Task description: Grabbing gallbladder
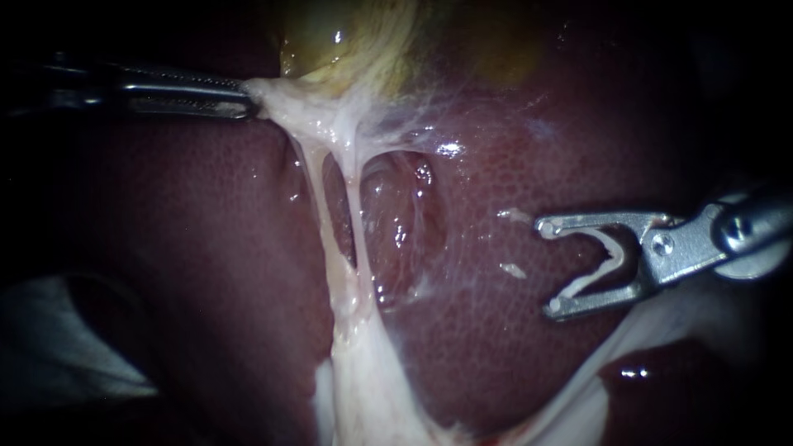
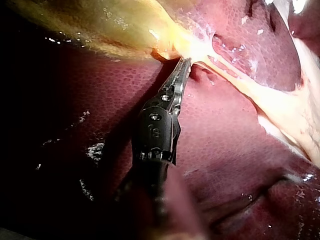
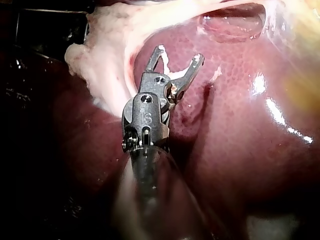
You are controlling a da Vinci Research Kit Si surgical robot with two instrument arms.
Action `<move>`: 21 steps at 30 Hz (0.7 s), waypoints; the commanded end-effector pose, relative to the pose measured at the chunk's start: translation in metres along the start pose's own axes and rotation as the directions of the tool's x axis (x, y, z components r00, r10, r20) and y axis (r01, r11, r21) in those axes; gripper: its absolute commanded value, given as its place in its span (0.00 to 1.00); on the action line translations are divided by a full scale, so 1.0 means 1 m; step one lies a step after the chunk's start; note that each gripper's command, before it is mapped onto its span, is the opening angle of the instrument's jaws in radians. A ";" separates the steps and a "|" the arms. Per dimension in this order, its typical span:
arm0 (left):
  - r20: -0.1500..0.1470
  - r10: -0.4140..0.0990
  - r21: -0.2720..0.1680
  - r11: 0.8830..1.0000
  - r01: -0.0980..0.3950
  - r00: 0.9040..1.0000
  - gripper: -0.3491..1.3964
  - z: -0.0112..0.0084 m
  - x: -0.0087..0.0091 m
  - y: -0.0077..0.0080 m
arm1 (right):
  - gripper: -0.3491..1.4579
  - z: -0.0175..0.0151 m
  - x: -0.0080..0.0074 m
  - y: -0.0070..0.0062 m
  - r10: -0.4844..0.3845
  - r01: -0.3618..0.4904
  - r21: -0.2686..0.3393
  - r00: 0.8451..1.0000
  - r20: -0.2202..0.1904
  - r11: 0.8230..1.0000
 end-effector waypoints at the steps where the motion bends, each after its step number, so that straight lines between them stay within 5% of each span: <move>1: 0.000 0.000 -0.001 1.000 0.000 1.000 0.00 0.0000 0.0000 0.0000 | 0.47 0.0000 0.0000 0.0000 0.000 0.000 0.000 1.000 0.000 1.000; 21: 0.000 -0.001 0.001 1.000 0.001 1.000 0.00 0.0000 0.0000 0.0000 | 0.47 0.0000 0.0000 0.0000 0.000 0.000 0.000 1.000 0.000 1.000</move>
